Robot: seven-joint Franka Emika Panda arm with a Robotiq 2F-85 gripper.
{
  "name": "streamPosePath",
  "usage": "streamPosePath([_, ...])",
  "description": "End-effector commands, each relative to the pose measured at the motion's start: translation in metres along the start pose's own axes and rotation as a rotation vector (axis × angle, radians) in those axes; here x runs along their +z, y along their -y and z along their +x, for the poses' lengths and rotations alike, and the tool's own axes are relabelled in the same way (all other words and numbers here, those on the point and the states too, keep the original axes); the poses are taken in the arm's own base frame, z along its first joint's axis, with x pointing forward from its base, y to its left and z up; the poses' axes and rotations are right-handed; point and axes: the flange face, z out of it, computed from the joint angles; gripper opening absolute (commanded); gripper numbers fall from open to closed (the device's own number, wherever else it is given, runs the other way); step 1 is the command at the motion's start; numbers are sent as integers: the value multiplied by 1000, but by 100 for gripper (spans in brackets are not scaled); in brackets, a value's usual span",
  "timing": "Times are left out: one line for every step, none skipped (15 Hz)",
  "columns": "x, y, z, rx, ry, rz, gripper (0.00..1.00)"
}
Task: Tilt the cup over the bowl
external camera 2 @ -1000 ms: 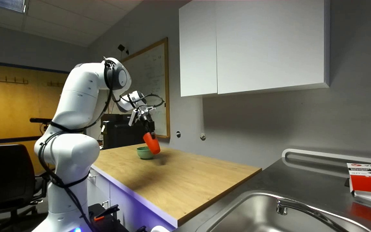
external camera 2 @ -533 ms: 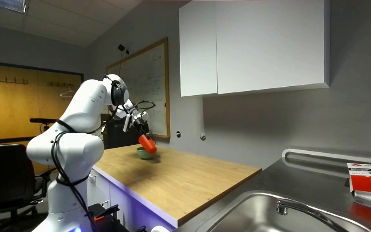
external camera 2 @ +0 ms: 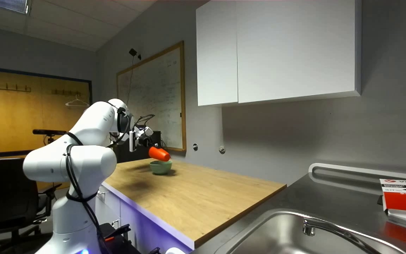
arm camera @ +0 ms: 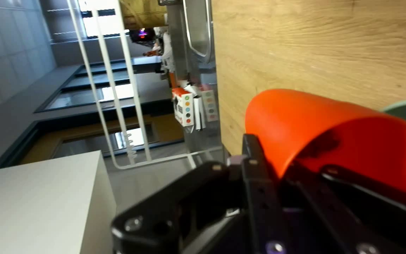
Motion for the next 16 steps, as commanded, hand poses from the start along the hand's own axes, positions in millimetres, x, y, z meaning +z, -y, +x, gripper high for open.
streamPosePath([-9,14,6,43,-36,-141,1])
streamPosePath([-9,18,8,61,-54,-183,1])
streamPosePath([-8,22,9,78,-69,-225,1])
streamPosePath([-8,24,10,94,-82,-258,1])
streamPosePath([-7,26,13,107,-89,-284,1])
streamPosePath([-7,27,15,125,-99,-309,1])
streamPosePath([-7,27,16,140,-104,-333,1])
streamPosePath([-7,27,18,158,-111,-355,1])
streamPosePath([-6,25,20,175,-114,-373,1])
streamPosePath([-5,25,20,190,-118,-392,1])
streamPosePath([-4,24,22,202,-118,-406,1])
streamPosePath([-4,25,22,231,-130,-436,1])
streamPosePath([0,21,27,245,-132,-458,1])
streamPosePath([2,20,30,264,-136,-480,1])
streamPosePath([3,20,31,276,-137,-496,1])
streamPosePath([6,19,34,289,-137,-513,1])
